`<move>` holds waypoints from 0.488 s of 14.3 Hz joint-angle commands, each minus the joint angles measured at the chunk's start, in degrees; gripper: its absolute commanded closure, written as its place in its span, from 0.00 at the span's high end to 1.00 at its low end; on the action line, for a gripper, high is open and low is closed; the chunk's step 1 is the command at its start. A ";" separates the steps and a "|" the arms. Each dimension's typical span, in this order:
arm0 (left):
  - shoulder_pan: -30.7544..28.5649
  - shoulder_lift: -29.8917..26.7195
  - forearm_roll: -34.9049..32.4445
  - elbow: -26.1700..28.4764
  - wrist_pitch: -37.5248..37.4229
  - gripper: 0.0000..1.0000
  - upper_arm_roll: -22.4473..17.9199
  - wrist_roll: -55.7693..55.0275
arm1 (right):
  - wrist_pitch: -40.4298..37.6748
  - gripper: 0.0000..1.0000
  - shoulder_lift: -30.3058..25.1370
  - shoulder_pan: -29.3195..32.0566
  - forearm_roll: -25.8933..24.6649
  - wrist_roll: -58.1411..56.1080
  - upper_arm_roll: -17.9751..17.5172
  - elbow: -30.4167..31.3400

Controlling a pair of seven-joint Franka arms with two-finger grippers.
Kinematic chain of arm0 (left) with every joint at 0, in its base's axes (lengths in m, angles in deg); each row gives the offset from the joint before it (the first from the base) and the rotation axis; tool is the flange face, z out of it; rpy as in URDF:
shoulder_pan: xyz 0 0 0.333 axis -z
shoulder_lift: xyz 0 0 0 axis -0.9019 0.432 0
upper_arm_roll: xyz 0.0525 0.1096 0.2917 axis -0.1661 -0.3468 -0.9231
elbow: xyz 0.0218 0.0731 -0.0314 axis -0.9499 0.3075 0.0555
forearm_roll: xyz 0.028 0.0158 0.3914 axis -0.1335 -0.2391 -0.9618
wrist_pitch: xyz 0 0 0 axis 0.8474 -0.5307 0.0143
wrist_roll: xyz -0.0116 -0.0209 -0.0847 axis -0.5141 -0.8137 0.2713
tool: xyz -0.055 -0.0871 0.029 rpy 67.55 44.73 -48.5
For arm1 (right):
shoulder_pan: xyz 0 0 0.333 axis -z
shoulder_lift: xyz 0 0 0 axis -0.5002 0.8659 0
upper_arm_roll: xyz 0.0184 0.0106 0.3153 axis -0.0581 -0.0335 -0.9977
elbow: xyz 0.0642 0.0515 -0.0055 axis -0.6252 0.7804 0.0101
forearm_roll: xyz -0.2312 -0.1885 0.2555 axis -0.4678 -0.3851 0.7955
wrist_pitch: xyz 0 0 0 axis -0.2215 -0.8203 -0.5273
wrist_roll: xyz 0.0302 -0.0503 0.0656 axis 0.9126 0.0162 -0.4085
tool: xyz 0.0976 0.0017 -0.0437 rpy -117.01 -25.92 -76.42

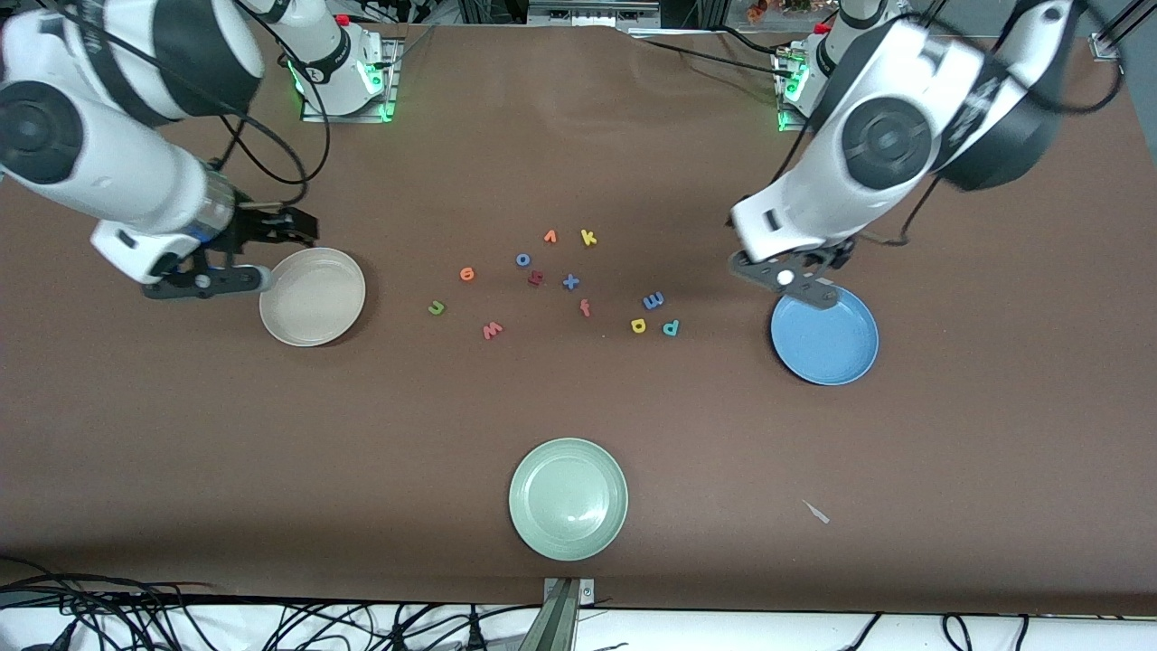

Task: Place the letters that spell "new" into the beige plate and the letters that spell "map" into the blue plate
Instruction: 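Reach the right gripper to orange e while the left gripper reaches yellow a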

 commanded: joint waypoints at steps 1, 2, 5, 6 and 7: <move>4.75 8.13 -0.60 -6.55 1.14 1.00 0.00 -8.50 | 3.61 1.00 1.60 -3.52 1.17 4.99 0.30 1.26; 6.24 10.07 -0.78 -6.82 2.46 1.00 -0.08 -13.85 | 5.10 1.00 2.04 -5.01 1.17 5.62 0.30 2.83; 8.62 14.29 -0.86 -6.74 8.96 1.00 -0.08 -24.77 | 14.40 1.00 0.65 -6.61 1.08 7.46 -0.66 11.70; 9.24 16.13 -0.69 -6.74 10.54 1.00 -0.08 -28.11 | 16.69 1.00 0.21 -6.61 1.08 8.69 -1.97 13.99; 9.51 18.41 -1.13 -6.74 12.91 1.00 -0.08 -30.67 | 19.41 1.00 -0.23 -6.61 0.73 10.96 -3.46 16.62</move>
